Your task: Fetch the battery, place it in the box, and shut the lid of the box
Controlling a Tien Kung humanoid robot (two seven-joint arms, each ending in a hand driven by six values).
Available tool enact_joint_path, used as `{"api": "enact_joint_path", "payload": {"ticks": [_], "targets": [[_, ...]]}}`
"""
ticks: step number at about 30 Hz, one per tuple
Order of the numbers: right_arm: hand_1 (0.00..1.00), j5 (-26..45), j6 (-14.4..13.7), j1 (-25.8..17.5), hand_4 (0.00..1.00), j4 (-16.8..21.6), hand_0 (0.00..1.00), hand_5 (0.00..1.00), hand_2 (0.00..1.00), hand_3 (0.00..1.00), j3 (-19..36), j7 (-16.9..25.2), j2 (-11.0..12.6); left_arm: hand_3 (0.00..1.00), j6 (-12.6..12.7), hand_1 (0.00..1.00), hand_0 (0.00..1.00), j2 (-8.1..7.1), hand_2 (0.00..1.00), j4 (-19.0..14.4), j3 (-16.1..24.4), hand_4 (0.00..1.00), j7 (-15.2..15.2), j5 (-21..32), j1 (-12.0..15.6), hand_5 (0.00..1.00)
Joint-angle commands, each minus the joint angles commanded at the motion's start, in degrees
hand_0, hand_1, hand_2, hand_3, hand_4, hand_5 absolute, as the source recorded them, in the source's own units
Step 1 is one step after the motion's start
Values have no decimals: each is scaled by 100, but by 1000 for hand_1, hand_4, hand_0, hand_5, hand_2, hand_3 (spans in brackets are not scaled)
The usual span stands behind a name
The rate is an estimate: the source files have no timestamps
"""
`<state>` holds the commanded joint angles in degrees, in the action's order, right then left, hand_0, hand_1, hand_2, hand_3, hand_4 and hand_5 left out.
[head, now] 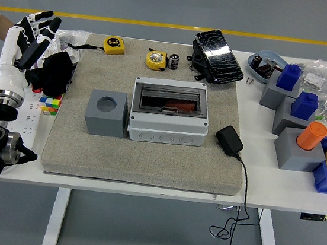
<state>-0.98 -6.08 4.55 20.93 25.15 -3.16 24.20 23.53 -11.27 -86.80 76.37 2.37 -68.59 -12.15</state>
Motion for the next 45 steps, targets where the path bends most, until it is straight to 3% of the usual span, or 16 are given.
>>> {"api": "enact_joint_path", "payload": {"ticks": [14,45], "targets": [[625,36,1,125,991,-13,501,554,674,609,-158,-35,32,719,-58,679,575,-67,696,-19,-30,990,-38,149,12,573],[624,43,-22,63,982,-54,499,554,673,605,-43,-22,-8,710,-183,677,574,-46,690,-79,-41,982,-158,135,92,571]]}}
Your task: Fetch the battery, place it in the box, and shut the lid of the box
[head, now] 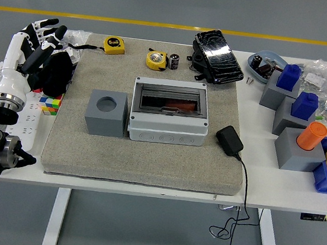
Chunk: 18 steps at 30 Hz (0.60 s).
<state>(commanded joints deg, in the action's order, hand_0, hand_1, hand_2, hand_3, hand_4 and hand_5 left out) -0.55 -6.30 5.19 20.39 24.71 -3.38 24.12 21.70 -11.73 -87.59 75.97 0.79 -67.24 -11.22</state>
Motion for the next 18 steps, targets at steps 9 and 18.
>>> {"api": "enact_joint_path", "payload": {"ticks": [9,18], "targets": [[625,19,11,-49,981,0,499,553,673,604,-6,0,-26,710,-21,678,573,43,690,2,-75,981,-24,18,-11,572],[624,-21,5,-48,981,24,499,554,673,604,40,9,-22,710,-34,677,574,62,688,29,-96,978,-37,20,-46,569]]}}
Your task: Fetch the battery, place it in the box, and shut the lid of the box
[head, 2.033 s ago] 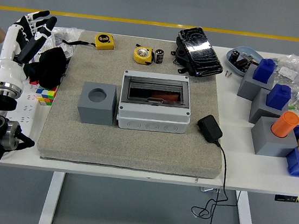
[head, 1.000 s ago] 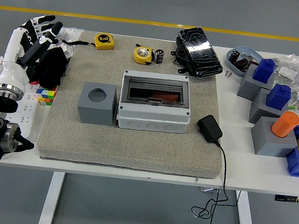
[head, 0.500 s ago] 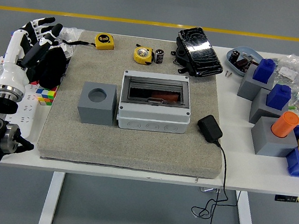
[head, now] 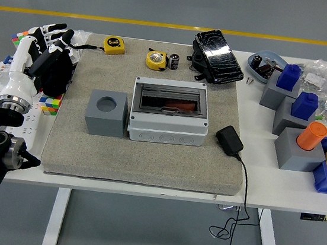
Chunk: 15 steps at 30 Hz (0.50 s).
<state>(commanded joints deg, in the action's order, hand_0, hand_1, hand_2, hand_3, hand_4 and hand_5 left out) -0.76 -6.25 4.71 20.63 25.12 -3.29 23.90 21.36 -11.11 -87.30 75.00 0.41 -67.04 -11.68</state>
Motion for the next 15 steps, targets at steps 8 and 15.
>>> {"api": "enact_joint_path", "payload": {"ticks": [8,15], "targets": [[624,27,14,-44,981,-14,499,554,673,604,7,-5,-14,710,-5,677,574,-16,687,1,5,979,-7,16,-4,570],[624,15,8,-44,981,-11,499,555,673,604,14,-1,-22,710,-5,677,574,-5,688,-1,-10,978,0,27,14,567]]}}
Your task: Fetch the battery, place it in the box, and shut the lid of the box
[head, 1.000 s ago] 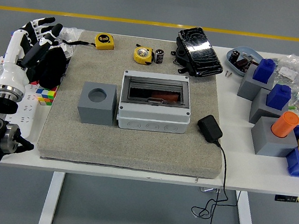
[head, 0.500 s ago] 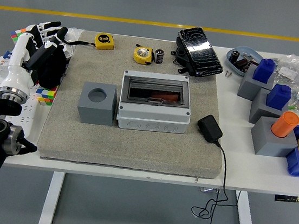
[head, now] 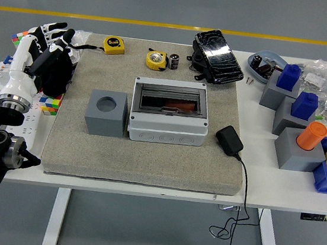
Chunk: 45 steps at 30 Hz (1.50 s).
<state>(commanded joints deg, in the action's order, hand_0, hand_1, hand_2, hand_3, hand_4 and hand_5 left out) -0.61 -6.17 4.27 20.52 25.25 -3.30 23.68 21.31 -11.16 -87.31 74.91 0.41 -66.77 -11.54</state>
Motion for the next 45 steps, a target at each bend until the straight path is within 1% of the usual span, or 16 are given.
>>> {"api": "enact_joint_path", "payload": {"ticks": [10,18,22,24,27,29,35,45], "targets": [[624,29,4,-11,981,-7,499,555,673,604,-42,-11,-12,710,-6,676,569,11,687,6,16,975,-14,-13,-13,565],[624,-11,-4,71,981,27,499,554,673,603,-79,-11,-4,710,-7,676,570,-17,687,-46,118,969,-17,-38,13,551],[624,20,-5,106,980,15,499,555,673,603,-130,-19,17,710,-9,676,570,-43,686,-56,158,967,-17,-41,-8,547],[624,75,5,201,980,-5,499,555,673,603,-224,-26,10,710,-5,676,570,-50,686,-48,205,967,-9,-33,-76,547],[624,43,27,250,980,16,499,554,673,603,-293,-48,11,709,-13,676,570,-134,686,-35,150,963,-13,-36,-162,540],[624,68,9,228,980,2,499,554,673,603,-302,-40,20,709,-13,676,570,-156,686,-47,129,963,-15,-45,-144,540],[624,-25,-1,121,980,34,499,555,673,602,-194,-38,20,708,-9,676,570,-95,685,-74,186,960,-8,-56,-6,534],[624,0,2,95,980,23,499,554,674,603,-174,-40,22,708,-19,675,569,-100,684,-83,192,958,-21,-60,10,532]]}}
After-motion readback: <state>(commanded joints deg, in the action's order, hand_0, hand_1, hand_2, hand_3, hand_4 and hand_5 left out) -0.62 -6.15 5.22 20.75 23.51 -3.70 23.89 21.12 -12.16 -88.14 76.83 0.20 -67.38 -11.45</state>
